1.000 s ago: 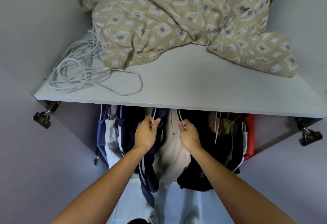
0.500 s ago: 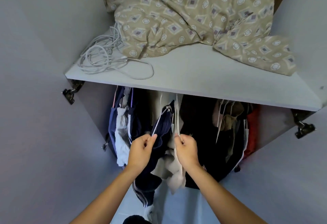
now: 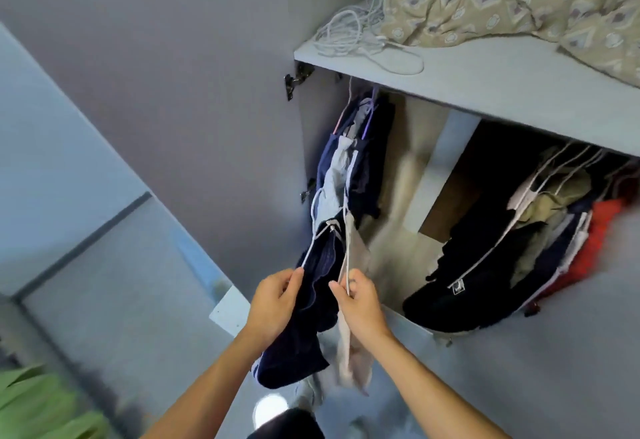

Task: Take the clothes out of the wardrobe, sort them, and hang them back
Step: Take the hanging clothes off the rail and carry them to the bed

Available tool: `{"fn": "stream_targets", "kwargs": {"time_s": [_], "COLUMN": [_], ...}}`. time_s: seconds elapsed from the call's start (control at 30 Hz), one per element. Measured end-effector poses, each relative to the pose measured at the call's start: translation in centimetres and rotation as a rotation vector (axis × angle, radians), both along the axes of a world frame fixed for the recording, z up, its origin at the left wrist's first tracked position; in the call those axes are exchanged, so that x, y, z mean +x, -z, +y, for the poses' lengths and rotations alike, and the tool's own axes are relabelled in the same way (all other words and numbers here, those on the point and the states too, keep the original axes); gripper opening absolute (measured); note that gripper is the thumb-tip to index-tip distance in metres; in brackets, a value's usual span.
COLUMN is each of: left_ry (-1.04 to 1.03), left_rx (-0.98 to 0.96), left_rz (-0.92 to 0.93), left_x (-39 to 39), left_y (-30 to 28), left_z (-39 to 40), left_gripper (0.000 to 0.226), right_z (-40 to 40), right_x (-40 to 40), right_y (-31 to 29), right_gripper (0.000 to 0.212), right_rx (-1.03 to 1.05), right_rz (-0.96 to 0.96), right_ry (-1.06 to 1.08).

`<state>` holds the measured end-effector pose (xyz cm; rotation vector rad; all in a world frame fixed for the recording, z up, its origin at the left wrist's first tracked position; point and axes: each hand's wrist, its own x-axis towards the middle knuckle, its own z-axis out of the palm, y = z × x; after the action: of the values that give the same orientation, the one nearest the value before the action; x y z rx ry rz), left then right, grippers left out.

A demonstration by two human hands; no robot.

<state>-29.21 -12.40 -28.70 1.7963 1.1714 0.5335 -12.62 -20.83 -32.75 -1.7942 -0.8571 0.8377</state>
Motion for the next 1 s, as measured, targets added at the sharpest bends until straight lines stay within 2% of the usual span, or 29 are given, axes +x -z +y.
{"fn": "stream_targets", "kwargs": {"time_s": [0.1, 0.23, 0.3, 0.43, 0.57, 0.73, 1.0], "left_ry": [-0.101, -0.194, -0.256, -0.423, -0.533, -0.652, -0.870], "left_rx": [-0.051, -0.170, -0.220, -0.276, -0.257, -0.230, -0.158], "left_rz": [0.041, -0.016, -0.064, -0.148, -0.121, -0.146, -0.212], "left_x": [-6.2, -13.8, -18.0, -27.0, -36.9, -48.1, -58.9], "left_y": [0.9, 1.8, 2.2, 3.3, 4.5, 4.7, 2.3], "left_z": [-2.1, -4.3, -5.4, -6.9, -7.5, -7.1, -3.0], "left_gripper": [0.061, 0.065, 0.059, 0.031, 0.030, 0.032, 0.025], "right_z": [-0.7, -0.3, 0.2, 1.6, 3.6, 6.6, 13.6], "right_x": [-4.9, -12.1, -16.2, -25.4, -35.8, -47.8, -61.7], "right_y": [0.5, 0.5, 0.8, 0.7, -0.4, -1.0, -2.8], "right_gripper": [0.043, 0.046, 0.050, 0.057, 0.046, 0.023, 0.011], "right_rx": [-0.070, -0.124, -0.167, -0.276, -0.314, -0.287, -0.257], "right_rz": [0.061, 0.151, 0.193, 0.222, 0.301, 0.269, 0.312], "right_ry": [-0.127, -0.259, -0.318, -0.499, -0.577, -0.658, -0.824]}}
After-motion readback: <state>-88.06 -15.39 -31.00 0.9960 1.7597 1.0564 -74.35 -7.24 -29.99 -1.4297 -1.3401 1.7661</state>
